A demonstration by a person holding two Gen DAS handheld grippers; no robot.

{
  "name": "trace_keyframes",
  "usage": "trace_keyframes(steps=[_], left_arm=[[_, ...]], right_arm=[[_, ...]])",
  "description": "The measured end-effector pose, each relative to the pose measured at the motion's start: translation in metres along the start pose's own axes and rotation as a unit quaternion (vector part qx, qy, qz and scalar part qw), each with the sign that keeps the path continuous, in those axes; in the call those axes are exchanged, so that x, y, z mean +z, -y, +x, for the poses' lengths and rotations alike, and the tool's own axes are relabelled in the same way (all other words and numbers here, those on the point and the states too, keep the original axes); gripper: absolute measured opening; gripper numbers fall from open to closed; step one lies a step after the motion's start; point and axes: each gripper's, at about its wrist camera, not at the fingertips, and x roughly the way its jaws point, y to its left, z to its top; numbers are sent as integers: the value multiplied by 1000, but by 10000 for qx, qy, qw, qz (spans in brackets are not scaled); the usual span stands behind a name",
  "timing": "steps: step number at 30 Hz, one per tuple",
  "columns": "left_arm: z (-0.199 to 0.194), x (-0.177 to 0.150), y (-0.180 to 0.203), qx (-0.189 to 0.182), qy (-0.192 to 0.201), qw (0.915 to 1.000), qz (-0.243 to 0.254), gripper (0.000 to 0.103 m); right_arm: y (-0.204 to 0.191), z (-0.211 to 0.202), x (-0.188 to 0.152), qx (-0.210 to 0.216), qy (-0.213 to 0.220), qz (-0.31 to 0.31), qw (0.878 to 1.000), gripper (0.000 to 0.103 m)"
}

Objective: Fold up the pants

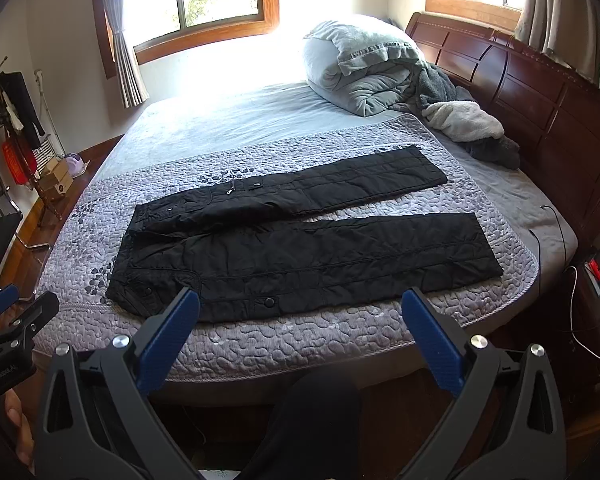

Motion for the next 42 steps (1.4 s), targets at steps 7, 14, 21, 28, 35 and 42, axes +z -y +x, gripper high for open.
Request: trace_keyframes(steps=[7,14,21,28,35,42], left_arm=[[1,0,0,40,-4,10000,-7,99],[2,1,-2,38,-8,10000,-35,99],[2,2,-4,42,8,10000,-45,99],[1,2,-4,50,16,10000,-48,99],[-1,1,-3,60,38,10000,-31,99],[-1,2,-2,60,37,10000,-6,99]], right_arm=[[0,3,0,6,-36,-6,10000,101],[-2,5,-1,13,-31,-33,10000,101],[-3,5,-1,7,-30,-37,10000,101],[-4,5,-1,20,-33,-36,10000,101],[-5,5,-2,25,-44,-57,10000,101],[-3,6,-1,18,-37,-32,10000,101]])
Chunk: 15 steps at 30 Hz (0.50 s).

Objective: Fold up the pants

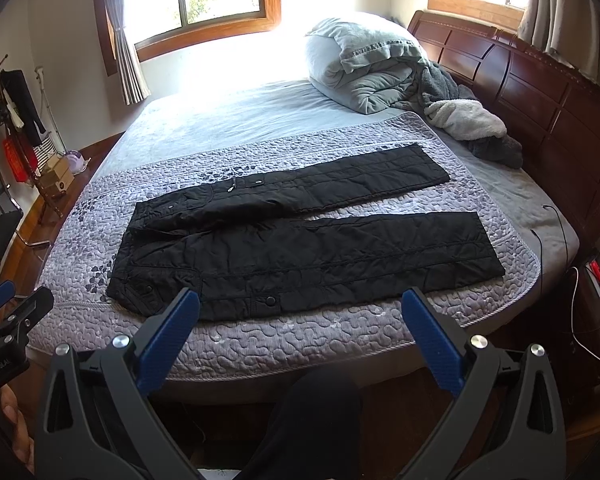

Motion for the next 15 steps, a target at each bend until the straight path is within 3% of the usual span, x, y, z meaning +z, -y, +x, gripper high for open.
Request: trace_keyframes(steps=[15], left_arm=[[2,2,4,-5,-38,10000,28,99]], right_arm=[[3,2,1,-2,-23,18,10000,101]])
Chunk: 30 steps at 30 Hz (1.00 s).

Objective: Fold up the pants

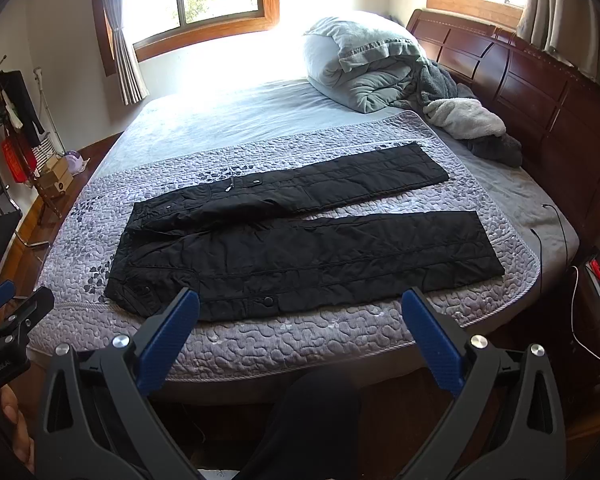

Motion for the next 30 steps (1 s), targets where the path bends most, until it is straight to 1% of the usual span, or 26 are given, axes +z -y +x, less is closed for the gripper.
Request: trace_keyframes(steps=[9,16,19,20,21,22,23,24,25,27,28,30], left_arm=[[6,2,5,22,-46,10000,0,99],[15,1,0,45,-114,9999,-25,99],[33,-1,-7,-51,-308,9995,-69,99],[48,-3,-12,-155,-515,9985,-90,99],[65,-7,-19,-319,-823,9959,-177,99],[86,-12,-30,-676,-1152,9905,-341,99],[108,-19,-43,-1055,-1463,9822,-525,99],[128,-27,-58,-1342,-1700,9737,-710,99],[146,-35,-74,-1498,-1842,9674,-881,99],[177,-48,-113,-1488,-1947,9609,-1290,99],[193,-55,-134,-1573,-1976,9545,-1586,99],[222,-62,-180,-1855,-1872,9358,-2342,99]], right_arm=[[4,5,0,12,-40,23,10000,101],[3,14,0,9,-94,24,10000,101],[4,22,0,52,-122,42,9999,101],[5,26,0,90,-110,42,9999,101],[7,34,0,131,-128,40,9998,101],[9,43,-1,155,-216,38,9996,101],[13,56,-2,251,-335,55,9991,101],[17,68,-4,385,-454,107,9982,101],[22,82,-7,488,-620,217,9966,101],[37,109,-15,895,-892,561,9904,101],[44,121,-19,1057,-1013,796,9860,101],[59,145,-29,1240,-1216,1201,9775,101]])
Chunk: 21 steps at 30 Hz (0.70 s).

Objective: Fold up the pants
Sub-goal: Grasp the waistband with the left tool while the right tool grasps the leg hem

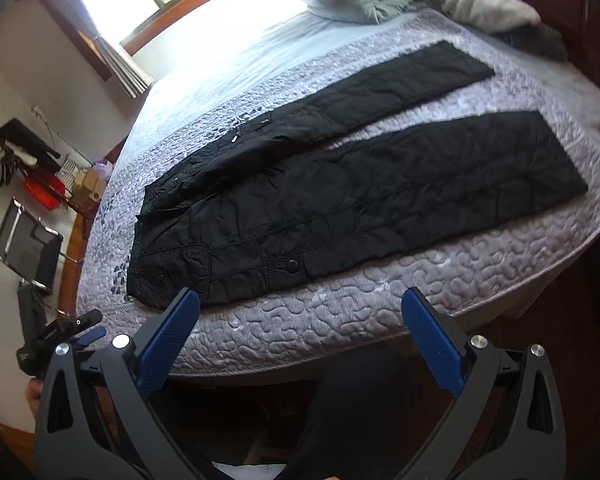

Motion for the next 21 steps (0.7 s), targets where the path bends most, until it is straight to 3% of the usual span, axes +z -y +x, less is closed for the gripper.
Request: trace_keyframes(steps=[1,3,5,8,10,12,14,16,17,18,21], left_arm=[[2,11,-22,-103,79,9993,-363,99],[14,29,-55,-256,-158,9953,-925,99],[26,42,-80,-163,-234,9909,-1315,99],[41,58,-95,38,-101,9896,-1434,99],[58,66,-102,-226,-207,9866,-1602,99],[73,76,-109,-98,-243,9851,-1697,98],[83,81,-114,-202,-239,9814,-1892,95],[91,85,-110,-239,-263,9811,-1901,78],[98,86,-110,-138,-396,9799,-1952,61],[103,88,-114,-5,-447,9780,-2037,53],[103,88,-113,218,-437,9754,-2151,42]], right_arm=[[6,9,0,-5,-80,80,9999,101],[14,23,0,-1,-153,181,9997,101],[24,32,1,144,-148,288,9994,101],[32,46,5,186,-193,402,9988,101],[41,52,9,209,-221,505,9983,101],[49,57,11,289,-234,596,9975,101],[58,62,12,347,-206,660,9970,101],[67,64,12,360,-149,735,9965,101],[73,67,12,367,-155,789,9961,101],[79,71,12,391,-187,866,9953,101],[101,79,14,407,-222,1047,9934,101]])
